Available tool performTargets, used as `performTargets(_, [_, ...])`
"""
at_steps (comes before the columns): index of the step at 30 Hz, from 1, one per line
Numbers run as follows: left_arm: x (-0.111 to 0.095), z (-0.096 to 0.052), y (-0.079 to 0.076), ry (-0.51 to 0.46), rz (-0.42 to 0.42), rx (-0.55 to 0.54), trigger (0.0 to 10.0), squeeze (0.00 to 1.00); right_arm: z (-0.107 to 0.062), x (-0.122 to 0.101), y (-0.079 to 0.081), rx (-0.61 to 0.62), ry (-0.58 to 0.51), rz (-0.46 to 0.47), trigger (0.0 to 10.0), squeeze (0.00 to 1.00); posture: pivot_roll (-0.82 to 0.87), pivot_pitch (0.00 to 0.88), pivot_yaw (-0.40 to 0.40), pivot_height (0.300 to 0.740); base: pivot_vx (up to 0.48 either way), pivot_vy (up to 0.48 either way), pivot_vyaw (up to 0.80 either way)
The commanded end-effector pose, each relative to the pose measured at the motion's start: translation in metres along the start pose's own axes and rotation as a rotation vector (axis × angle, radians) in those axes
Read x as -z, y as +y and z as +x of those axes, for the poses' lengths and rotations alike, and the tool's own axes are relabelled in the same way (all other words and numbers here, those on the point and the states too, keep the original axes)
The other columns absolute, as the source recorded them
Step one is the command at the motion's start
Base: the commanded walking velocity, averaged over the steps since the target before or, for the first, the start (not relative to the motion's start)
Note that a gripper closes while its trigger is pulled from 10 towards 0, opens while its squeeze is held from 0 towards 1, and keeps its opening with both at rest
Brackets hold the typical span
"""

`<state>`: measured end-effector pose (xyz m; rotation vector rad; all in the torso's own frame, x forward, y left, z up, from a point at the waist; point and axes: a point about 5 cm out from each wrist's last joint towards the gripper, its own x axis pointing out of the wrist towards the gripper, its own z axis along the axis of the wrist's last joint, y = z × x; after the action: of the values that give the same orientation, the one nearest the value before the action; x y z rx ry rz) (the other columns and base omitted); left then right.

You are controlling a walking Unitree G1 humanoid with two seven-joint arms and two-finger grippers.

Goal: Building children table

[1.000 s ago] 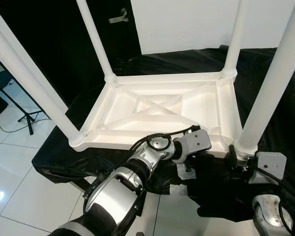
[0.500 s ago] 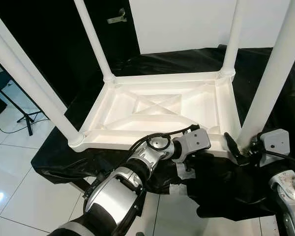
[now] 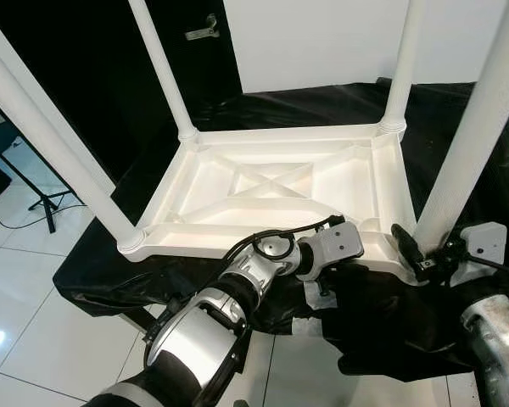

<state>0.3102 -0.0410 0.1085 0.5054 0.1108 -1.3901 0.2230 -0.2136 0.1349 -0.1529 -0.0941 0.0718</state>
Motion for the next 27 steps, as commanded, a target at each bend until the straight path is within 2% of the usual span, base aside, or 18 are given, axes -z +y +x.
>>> performTargets(1, [0.02,0.0,-0.007,0.065,-0.072,-0.058,10.0,0.0,-0.009,0.02,0.008,0.088,0.093,0.033,0.0,0.0,-0.04,0.0,0.115,0.74,0.0,0.0,0.0])
performTargets(2, [0.019,0.0,-0.007,0.062,-0.072,-0.056,10.0,0.0,-0.01,0.02,0.009,0.156,0.085,0.045,0.0,0.0,-0.04,0.0,0.124,0.74,0.0,0.0,0.0])
performTargets(7, [0.017,0.003,-0.01,0.058,-0.068,-0.038,10.0,0.0,-0.01,0.02,0.021,0.233,0.061,0.055,0.0,0.0,-0.05,0.0,0.142,0.74,0.0,0.0,0.0])
performTargets(8, [0.015,0.006,-0.014,0.052,-0.058,-0.012,10.0,0.0,-0.008,0.019,0.024,0.29,0.045,0.036,0.0,0.0,-0.05,0.0,0.15,0.74,0.0,0.0,0.0])
performTargets(13, [0.017,0.005,-0.013,0.063,-0.05,-0.016,10.0,0.0,-0.006,0.02,0.021,0.332,0.051,0.031,0.0,0.0,-0.05,0.0,0.147,0.74,0.0,0.0,0.0])
performTargets(14, [0.017,0.005,-0.013,0.067,-0.049,-0.018,10.0,0.0,-0.006,0.021,0.021,0.331,0.054,0.031,3.2,0.0,-0.05,0.0,0.147,0.74,0.0,0.0,0.0])
performTargets(16, [0.018,0.004,-0.013,0.066,-0.052,-0.019,10.0,0.0,-0.005,0.021,0.022,0.317,0.057,0.032,3.2,0.0,-0.05,0.0,0.14,0.74,0.0,0.0,0.0])
performTargets(17, [0.018,0.004,-0.013,0.066,-0.055,-0.02,10.0,0.0,-0.004,0.02,0.024,0.292,0.056,0.02,10.0,0.0,-0.05,0.0,0.137,0.74,0.0,0.0,0.0])
performTargets(18, [0.019,0.004,-0.013,0.065,-0.06,-0.024,10.0,0.0,-0.002,0.018,0.024,0.252,0.042,0.024,10.0,0.96,-0.05,0.0,0.134,0.74,0.0,0.0,0.0])
performTargets(20, [0.019,0.004,-0.013,0.065,-0.064,-0.027,10.0,0.0,-0.001,0.016,0.025,0.223,0.029,0.022,10.0,1.0,-0.05,0.0,0.13,0.74,0.0,0.0,0.0])
performTargets(24, [0.019,0.004,-0.013,0.064,-0.066,-0.03,10.0,0.0,0.001,0.01,0.023,0.129,-0.001,-0.004,10.0,1.0,-0.05,0.0,0.127,0.74,0.0,0.0,0.0])
performTargets(25, [0.019,0.005,-0.013,0.063,-0.067,-0.031,10.0,0.0,0.002,0.008,0.021,0.064,-0.009,-0.027,10.0,0.87,-0.05,0.0,0.126,0.74,0.0,0.0,0.0])
performTargets(26, [0.019,0.005,-0.013,0.062,-0.067,-0.032,10.0,0.0,0.002,0.004,0.015,0.006,-0.023,-0.062,10.0,0.0,-0.05,0.0,0.124,0.74,0.0,0.0,0.0])
performTargets(27, [0.018,0.005,-0.013,0.06,-0.067,-0.033,10.0,0.0,0.002,-0.002,0.006,-0.053,-0.042,-0.117,10.0,0.0,-0.05,0.0,0.124,0.74,0.0,0.0,0.0])
